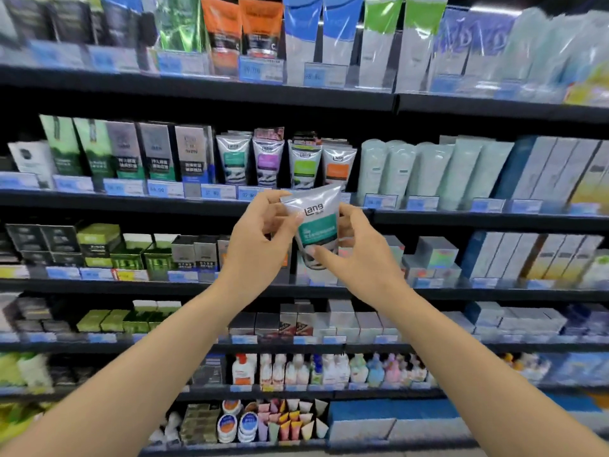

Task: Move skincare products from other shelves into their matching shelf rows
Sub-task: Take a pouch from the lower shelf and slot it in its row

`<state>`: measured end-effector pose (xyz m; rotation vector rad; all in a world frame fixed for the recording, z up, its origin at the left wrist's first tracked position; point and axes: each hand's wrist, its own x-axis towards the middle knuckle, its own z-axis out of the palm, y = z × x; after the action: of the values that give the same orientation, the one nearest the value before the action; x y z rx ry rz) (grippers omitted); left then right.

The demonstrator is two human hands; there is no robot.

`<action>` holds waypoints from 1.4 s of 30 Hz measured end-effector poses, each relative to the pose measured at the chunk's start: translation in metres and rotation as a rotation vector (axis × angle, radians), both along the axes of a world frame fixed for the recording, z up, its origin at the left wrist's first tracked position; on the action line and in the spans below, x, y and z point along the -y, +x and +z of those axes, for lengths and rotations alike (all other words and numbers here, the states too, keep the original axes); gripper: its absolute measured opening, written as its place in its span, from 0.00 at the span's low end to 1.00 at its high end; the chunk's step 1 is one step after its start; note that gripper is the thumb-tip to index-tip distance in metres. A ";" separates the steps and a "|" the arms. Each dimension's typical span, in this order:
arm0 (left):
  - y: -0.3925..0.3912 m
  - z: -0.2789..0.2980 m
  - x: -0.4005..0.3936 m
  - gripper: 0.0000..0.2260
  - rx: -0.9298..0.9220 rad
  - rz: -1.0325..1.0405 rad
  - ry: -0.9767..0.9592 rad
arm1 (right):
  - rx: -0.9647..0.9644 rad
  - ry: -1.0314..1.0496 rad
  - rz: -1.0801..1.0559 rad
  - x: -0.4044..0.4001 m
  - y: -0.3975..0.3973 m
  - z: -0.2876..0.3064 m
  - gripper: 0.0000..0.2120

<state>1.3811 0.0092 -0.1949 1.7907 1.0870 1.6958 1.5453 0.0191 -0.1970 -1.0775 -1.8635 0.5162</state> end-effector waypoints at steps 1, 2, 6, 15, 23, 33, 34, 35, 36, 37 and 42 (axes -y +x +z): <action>-0.003 0.001 -0.004 0.08 -0.005 0.013 0.005 | -0.018 -0.008 0.015 -0.006 -0.003 0.001 0.25; -0.007 0.002 -0.009 0.08 -0.008 0.022 0.009 | -0.033 -0.011 0.024 -0.013 -0.008 0.001 0.24; -0.030 0.000 -0.033 0.12 -0.017 0.061 0.024 | -0.071 -0.016 0.038 -0.043 -0.032 -0.003 0.24; -0.134 -0.023 -0.121 0.18 -0.333 0.229 -0.051 | -0.162 0.024 -0.028 -0.125 -0.100 -0.008 0.23; -0.221 -0.054 -0.191 0.22 -0.943 0.489 0.091 | -0.273 0.131 -0.076 -0.200 -0.158 0.015 0.22; -0.244 -0.057 -0.219 0.16 -0.900 0.440 0.326 | -0.236 0.125 -0.146 -0.262 -0.208 0.012 0.23; -0.245 -0.057 -0.220 0.16 -0.898 0.435 0.338 | -0.208 0.119 -0.147 -0.263 -0.211 0.009 0.23; -0.245 -0.058 -0.220 0.16 -0.898 0.430 0.345 | -0.178 0.113 -0.145 -0.264 -0.213 0.005 0.23; -0.246 -0.058 -0.220 0.16 -0.900 0.427 0.349 | -0.148 0.106 -0.142 -0.264 -0.215 0.001 0.23; -0.247 -0.059 -0.220 0.16 -0.905 0.422 0.346 | -0.117 0.098 -0.140 -0.265 -0.217 -0.003 0.23; -0.250 -0.061 -0.220 0.16 -0.933 0.413 0.330 | 0.016 0.092 -0.176 -0.265 -0.215 -0.007 0.26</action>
<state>1.1314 0.2294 -0.2559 2.8638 1.7013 1.2545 1.3305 0.2845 -0.2038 -1.1731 -1.7684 0.3185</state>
